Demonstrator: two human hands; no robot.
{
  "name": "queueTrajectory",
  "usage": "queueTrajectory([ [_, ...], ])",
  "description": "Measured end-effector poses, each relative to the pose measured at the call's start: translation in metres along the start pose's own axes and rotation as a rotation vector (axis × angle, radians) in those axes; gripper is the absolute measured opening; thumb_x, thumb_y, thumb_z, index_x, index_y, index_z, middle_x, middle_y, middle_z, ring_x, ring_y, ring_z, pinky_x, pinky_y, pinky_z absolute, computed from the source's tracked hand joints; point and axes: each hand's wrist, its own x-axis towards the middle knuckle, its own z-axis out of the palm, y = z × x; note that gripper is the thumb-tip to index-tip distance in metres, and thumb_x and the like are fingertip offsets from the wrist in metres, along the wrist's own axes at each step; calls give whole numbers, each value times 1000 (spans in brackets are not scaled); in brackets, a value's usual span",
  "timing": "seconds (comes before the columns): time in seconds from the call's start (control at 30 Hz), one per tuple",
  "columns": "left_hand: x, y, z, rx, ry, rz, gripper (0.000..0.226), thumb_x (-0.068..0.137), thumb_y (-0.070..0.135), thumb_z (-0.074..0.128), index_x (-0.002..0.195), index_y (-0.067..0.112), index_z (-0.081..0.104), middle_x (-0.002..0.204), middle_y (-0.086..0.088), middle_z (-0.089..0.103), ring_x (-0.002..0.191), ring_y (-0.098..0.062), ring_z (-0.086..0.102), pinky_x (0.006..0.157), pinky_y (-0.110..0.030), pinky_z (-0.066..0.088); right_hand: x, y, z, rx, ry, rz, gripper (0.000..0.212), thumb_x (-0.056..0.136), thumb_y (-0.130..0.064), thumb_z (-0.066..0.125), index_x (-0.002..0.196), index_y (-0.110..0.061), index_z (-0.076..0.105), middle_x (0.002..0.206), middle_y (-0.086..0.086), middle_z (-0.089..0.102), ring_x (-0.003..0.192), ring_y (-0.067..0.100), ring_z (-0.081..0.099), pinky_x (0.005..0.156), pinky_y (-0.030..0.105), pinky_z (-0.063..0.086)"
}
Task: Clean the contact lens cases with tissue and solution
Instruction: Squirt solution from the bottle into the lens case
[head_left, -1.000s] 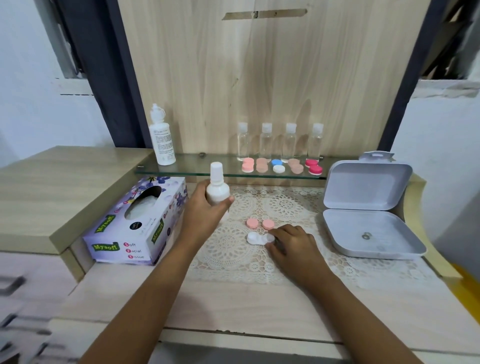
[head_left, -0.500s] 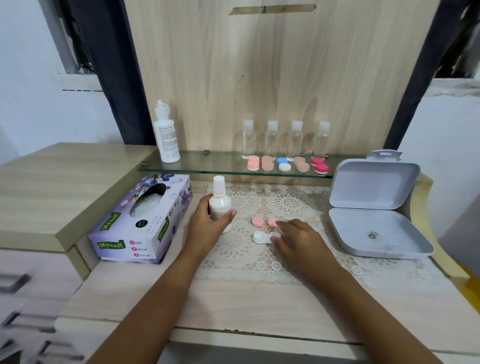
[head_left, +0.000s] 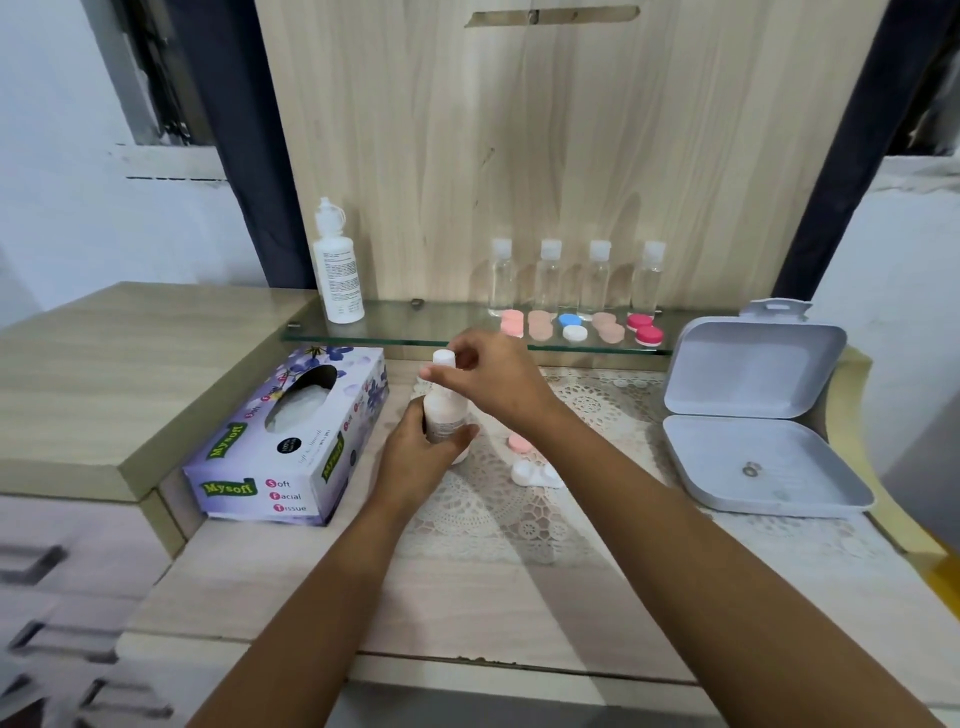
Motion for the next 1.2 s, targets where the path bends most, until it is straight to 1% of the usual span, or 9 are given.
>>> queueTrajectory([
  [0.13,1,-1,0,-12,-9,4,35,78,31,73,106,24,53,100,6,64,92,-11,60,77,-28,48,10,-5,0,-102,-68,13,34,80,-34,70,98,-6,62,92,7,64,87,21,59,75,35,49],
  [0.23,1,0,0,-1,-5,7,34,79,31,73,106,24,54,98,8,63,89,-9,59,74,-24,46,14,-8,-11,-107,-198,-27,24,85,-20,64,106,-7,63,105,8,65,96,20,60,79,29,48],
  [0.33,1,0,1,-10,-4,6,36,79,31,72,109,24,54,99,8,63,89,-9,59,74,-25,45,15,-11,-18,-22,-281,-6,40,85,-13,60,124,-12,55,118,5,61,105,16,57,84,23,44],
  [0.5,0,0,0,-34,-9,-1,36,79,29,73,109,27,53,98,13,62,89,-1,58,71,-18,44,12,-12,-4,2,-160,9,45,77,-29,74,109,-10,50,96,5,57,85,17,54,67,26,43],
  [0.7,0,0,0,-34,-15,1,34,79,28,72,107,26,53,98,11,62,88,-4,58,75,-23,46,5,-6,-7,233,-202,54,51,86,-3,55,134,-14,42,121,9,58,108,20,56,96,33,46],
  [0.9,1,0,0,-29,-15,0,38,79,30,73,111,26,52,97,15,61,90,-3,58,74,-22,46,-1,-2,4,169,-23,16,47,75,-26,76,110,-10,49,90,0,53,81,14,51,70,23,42],
  [1.0,0,1,0,-16,-8,10,36,80,29,72,109,25,53,97,12,62,88,-4,58,72,-21,45,2,-1,0,208,-56,32,40,82,-12,68,118,-12,50,95,0,57,88,14,55,77,22,44],
  [1.1,1,1,0,-23,-14,11,34,80,27,72,109,24,53,98,9,62,87,-4,58,72,-21,45,1,1,-1,310,-129,50,50,83,1,54,129,-16,46,104,1,57,99,16,58,88,26,47],
  [1.2,2,0,0,-23,-17,2,35,80,28,72,108,25,52,101,7,64,90,-7,60,78,-28,49,1,1,6,318,-154,60,50,85,-8,57,132,-20,44,112,4,60,105,18,58,96,32,46],
])
